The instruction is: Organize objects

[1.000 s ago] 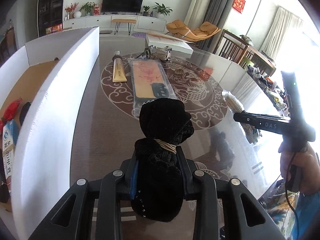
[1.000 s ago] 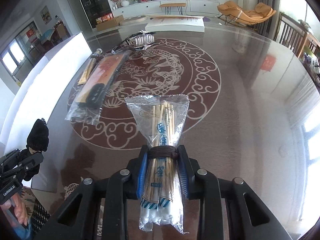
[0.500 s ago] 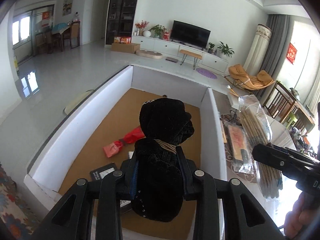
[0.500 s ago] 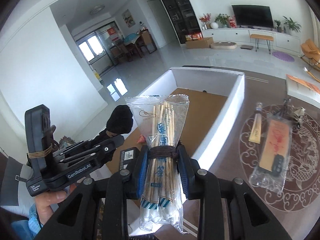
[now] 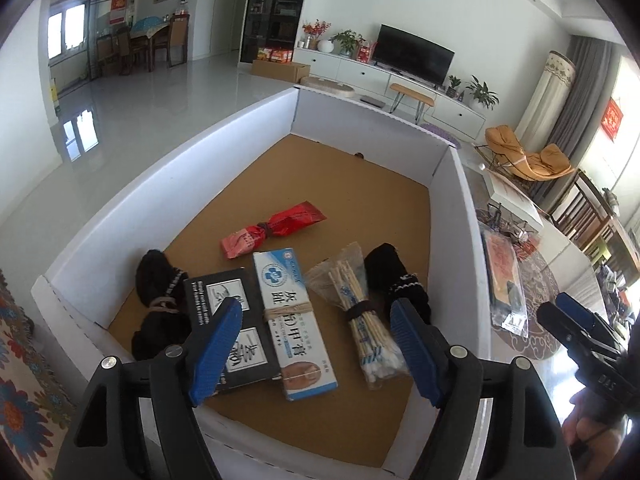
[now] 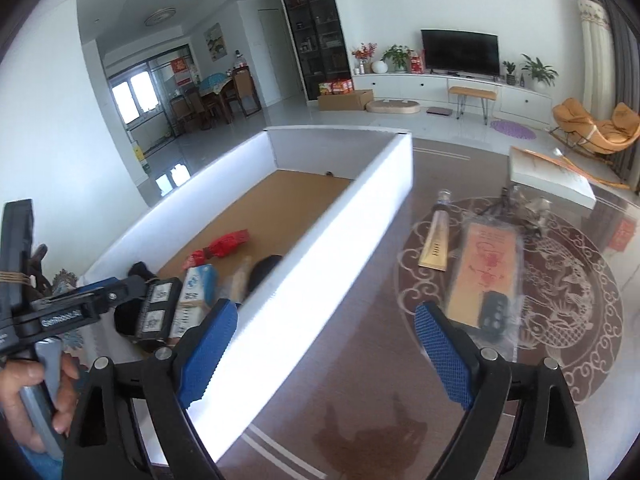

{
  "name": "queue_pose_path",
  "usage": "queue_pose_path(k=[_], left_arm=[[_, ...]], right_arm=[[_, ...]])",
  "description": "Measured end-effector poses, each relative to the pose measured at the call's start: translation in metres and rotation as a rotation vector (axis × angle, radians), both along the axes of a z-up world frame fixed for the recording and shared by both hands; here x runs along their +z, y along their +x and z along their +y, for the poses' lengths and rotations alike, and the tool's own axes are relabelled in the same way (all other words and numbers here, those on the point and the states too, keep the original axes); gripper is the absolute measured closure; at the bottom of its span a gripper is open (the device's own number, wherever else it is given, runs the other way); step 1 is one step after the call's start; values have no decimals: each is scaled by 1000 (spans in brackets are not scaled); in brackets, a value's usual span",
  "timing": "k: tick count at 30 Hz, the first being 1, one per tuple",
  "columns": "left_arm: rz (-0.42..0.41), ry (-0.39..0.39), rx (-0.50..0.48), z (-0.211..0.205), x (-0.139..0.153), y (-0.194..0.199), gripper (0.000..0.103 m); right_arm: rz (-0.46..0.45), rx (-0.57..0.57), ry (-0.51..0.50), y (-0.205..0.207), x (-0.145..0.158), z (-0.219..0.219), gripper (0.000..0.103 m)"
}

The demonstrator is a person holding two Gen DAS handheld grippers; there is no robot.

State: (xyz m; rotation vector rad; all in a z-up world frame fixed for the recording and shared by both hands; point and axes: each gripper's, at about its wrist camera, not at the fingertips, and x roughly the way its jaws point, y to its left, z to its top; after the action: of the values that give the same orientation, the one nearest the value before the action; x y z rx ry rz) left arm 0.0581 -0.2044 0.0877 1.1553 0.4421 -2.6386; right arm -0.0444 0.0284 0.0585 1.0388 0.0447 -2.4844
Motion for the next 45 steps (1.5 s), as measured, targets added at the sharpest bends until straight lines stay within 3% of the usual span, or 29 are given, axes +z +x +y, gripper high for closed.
queue_pose_path(k=[5,7,9,13,17,19,21,26,33,42,45], left_arm=[[63,-77,-271,93,21,-4,27],[72,-94,-375,131,22,-4,22],[54,-78,-449,164,14,-6,12],[-43,-16,-549,214,-24,-17,12],[-102,-63,-520,231,-60,-36,12],[-96,-109,-477,227,-70,-42,12],[-91,-122,-443,218,-77,-46,12],[-86,-160,-398,205,-86,-56,12],[-116,-176,-414,201,-99,-69,13],[-100,-187,-436,207,-104,-73,0],[-102,-187,-435,208,-105,-73,0]], right_arm=[[-45,-241,163,-17,-45,107,10],[-60,-317,216,-16,-55,140,10],[-82,-362,228,-14,-64,162,10],[-111,-399,252,-9,-77,175,10],[-102,-413,263,-10,-77,173,8],[-105,-425,282,-12,-79,170,0],[-111,-424,270,-12,-80,171,0],[-156,-420,182,-18,-85,181,0],[-156,-420,189,-17,-85,180,0],[-156,-420,189,-17,-85,180,0],[-156,-421,190,-17,-85,179,0]])
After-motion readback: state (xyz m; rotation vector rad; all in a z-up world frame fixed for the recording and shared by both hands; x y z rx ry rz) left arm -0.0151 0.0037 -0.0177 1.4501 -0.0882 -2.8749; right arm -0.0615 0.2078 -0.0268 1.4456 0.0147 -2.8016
